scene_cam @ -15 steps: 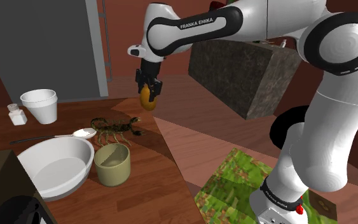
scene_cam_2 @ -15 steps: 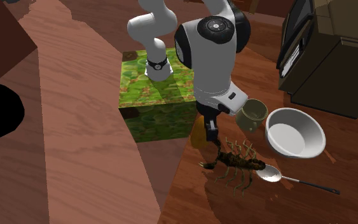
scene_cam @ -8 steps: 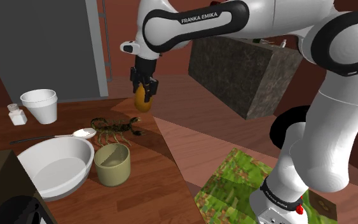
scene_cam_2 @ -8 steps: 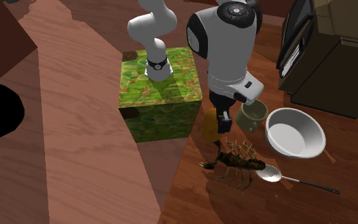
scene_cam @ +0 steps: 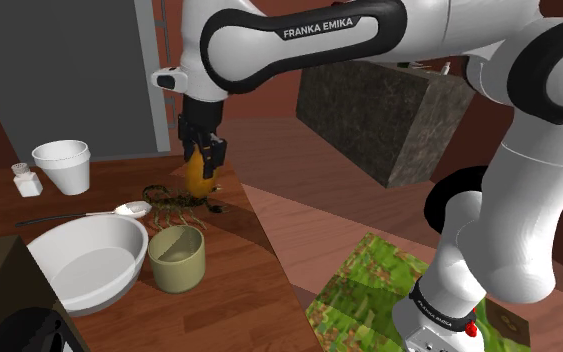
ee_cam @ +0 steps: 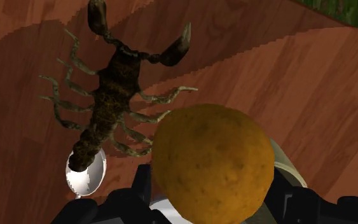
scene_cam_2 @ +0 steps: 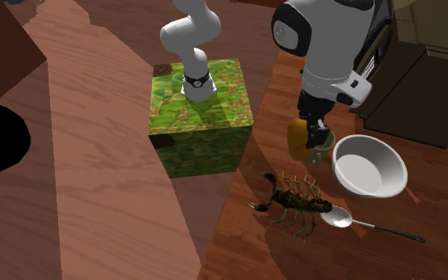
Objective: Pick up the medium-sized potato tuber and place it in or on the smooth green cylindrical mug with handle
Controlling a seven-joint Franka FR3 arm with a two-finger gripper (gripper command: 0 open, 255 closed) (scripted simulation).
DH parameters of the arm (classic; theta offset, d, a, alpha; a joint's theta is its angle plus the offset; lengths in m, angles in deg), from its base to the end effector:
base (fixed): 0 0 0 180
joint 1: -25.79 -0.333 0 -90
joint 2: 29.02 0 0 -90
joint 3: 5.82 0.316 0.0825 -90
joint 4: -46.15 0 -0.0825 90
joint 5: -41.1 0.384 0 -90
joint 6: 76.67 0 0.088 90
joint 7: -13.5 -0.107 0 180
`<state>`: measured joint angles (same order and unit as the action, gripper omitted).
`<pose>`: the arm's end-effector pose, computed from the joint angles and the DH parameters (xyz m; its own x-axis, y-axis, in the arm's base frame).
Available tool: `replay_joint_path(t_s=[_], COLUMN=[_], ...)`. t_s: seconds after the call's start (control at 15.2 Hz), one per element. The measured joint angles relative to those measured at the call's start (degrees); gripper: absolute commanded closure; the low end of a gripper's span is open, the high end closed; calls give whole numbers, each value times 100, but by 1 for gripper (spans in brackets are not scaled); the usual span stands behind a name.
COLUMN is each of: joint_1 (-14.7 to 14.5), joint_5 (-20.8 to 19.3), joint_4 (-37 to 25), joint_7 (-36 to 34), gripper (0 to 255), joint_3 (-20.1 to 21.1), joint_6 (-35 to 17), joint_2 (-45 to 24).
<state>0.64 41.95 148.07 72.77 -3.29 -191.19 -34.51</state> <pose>0.5349 0.2806 0.5083 0.0550 0.9954 0.0791 0.9933 -0.0625 0.0970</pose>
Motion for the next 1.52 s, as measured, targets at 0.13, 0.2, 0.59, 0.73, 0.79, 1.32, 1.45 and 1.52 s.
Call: replay_joint_path(t_s=[0.13,0.2,0.59,0.73,0.79,1.32,1.45,1.52], joint_1=[-142,-212,-673,-748,-753,-751,-767,-772], joint_5=[-51,-76,-272,-304,-307,-344,-350,-354], joint_4=[-78,-130,-736,-689,-624,-242,-128,-40], joint_7=[-266,-399,-1213,-1344,-1356,-1393,-1411,-1421], gripper=[255,255,255,255,255,255,255,255], joint_3=[109,163,465,509,512,494,504,507], joint_6=[16,20,208,110,41,-502,-637,-726], joint_2=[-60,-107,-530,-586,-591,-701,-764,-772])
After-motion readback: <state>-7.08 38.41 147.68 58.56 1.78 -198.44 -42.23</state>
